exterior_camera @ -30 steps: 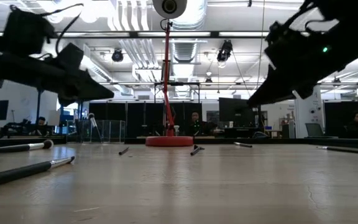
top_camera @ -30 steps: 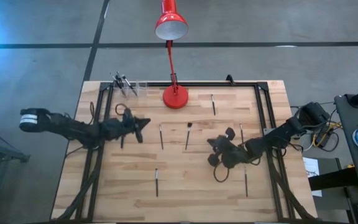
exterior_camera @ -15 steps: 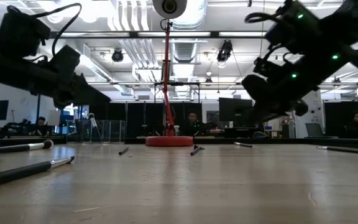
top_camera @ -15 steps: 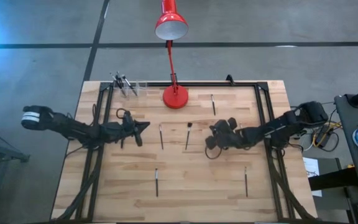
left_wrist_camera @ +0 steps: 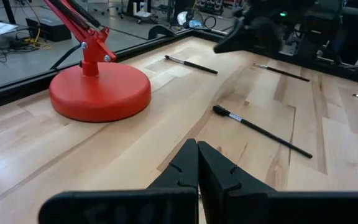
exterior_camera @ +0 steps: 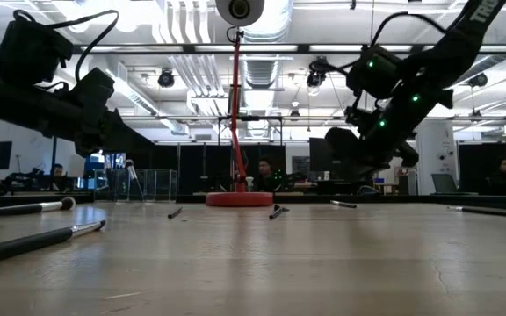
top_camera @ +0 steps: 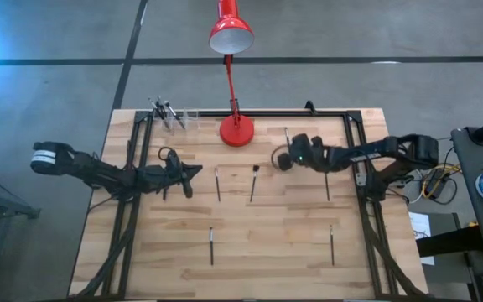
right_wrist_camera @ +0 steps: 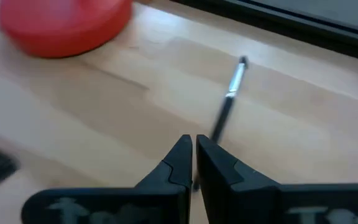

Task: Pick & Place Makeup Supplies
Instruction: Put the makeup brush into the transparent organizer

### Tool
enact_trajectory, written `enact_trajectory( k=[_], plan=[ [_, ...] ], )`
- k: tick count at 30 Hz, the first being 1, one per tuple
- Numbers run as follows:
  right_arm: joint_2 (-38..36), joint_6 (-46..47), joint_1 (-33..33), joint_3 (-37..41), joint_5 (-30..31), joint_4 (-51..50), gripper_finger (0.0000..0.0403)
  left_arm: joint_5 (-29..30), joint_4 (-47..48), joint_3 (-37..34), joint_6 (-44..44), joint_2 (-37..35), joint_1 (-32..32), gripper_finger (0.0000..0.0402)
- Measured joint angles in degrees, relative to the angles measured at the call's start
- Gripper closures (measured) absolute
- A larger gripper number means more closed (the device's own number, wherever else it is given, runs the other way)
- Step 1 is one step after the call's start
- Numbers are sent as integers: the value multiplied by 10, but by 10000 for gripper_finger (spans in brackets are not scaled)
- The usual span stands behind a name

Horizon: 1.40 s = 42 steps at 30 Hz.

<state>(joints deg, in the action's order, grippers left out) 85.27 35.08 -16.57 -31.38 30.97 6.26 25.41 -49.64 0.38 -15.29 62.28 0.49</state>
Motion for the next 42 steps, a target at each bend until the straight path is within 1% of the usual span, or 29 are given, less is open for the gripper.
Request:
enact_trajectory(
  k=[4,7,14,19,24,29,34,37,42],
  plan=[
    [0,-19,-50,0,-30,0,380,0,0,0,0,0,0,401],
    [0,-25,-74,0,-45,0,361,0,11,1,0,0,0,401],
    [0,-23,-99,0,-49,11,306,0,21,2,1,0,0,401],
    [2,-21,-107,-5,-60,30,285,0,21,2,1,0,0,401],
    [24,-21,-109,-25,-60,27,276,0,21,2,1,0,0,401],
    [75,-25,-109,-54,-61,21,277,0,21,2,1,0,0,401],
    [119,-53,-109,-85,-60,12,276,0,21,2,1,0,0,401],
    [131,-55,-110,-99,-60,12,273,0,21,2,1,0,0,401],
    [128,-58,-117,-107,-60,12,275,0,21,2,1,0,0,401]
  ],
)
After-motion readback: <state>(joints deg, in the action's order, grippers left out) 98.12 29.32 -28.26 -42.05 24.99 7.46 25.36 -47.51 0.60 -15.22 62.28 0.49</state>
